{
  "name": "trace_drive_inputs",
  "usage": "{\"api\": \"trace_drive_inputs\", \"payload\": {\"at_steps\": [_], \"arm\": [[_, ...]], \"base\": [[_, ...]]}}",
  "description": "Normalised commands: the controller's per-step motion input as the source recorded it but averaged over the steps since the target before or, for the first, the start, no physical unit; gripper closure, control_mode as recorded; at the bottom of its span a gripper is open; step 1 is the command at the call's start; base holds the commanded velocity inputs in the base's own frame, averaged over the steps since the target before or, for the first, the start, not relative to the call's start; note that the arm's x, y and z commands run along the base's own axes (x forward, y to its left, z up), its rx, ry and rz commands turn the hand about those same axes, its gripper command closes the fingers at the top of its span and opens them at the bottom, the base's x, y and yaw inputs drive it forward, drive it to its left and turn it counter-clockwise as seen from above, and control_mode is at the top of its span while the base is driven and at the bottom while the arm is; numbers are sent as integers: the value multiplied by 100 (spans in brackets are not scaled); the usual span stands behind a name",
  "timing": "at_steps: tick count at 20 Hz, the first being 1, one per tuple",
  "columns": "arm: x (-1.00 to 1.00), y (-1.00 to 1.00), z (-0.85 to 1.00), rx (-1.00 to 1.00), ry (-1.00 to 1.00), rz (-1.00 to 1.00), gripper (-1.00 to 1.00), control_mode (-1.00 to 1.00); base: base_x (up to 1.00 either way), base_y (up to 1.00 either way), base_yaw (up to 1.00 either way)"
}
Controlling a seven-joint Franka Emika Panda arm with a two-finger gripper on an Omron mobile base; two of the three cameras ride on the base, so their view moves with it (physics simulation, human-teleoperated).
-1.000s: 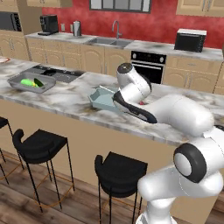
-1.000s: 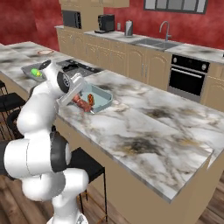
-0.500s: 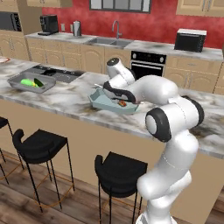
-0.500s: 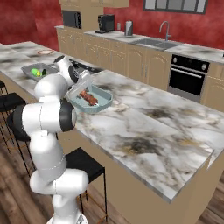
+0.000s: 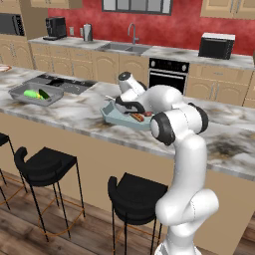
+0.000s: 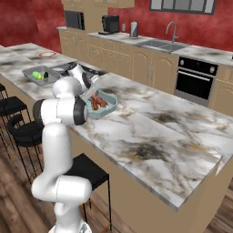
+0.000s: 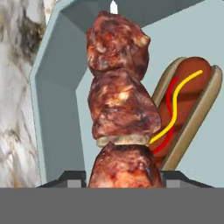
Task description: Place the cold items (corn and cucumber) from the fridge in one tupperware on the dining counter. Place the warm items (kebab skewer and hot dog) in the stove area in another tupperware.
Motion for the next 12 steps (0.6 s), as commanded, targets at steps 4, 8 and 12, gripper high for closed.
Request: {"api": "trace_drive_inputs", "payload": {"at_steps": [4, 8, 12], "arm": [[66, 0, -19, 1, -21, 1, -100, -100], [6, 0, -3, 0, -32, 0, -100, -100], [-32, -8, 0, 7, -37, 2, -100, -100]], "base": [[0, 0, 0], [0, 0, 0], [0, 0, 0]]}}
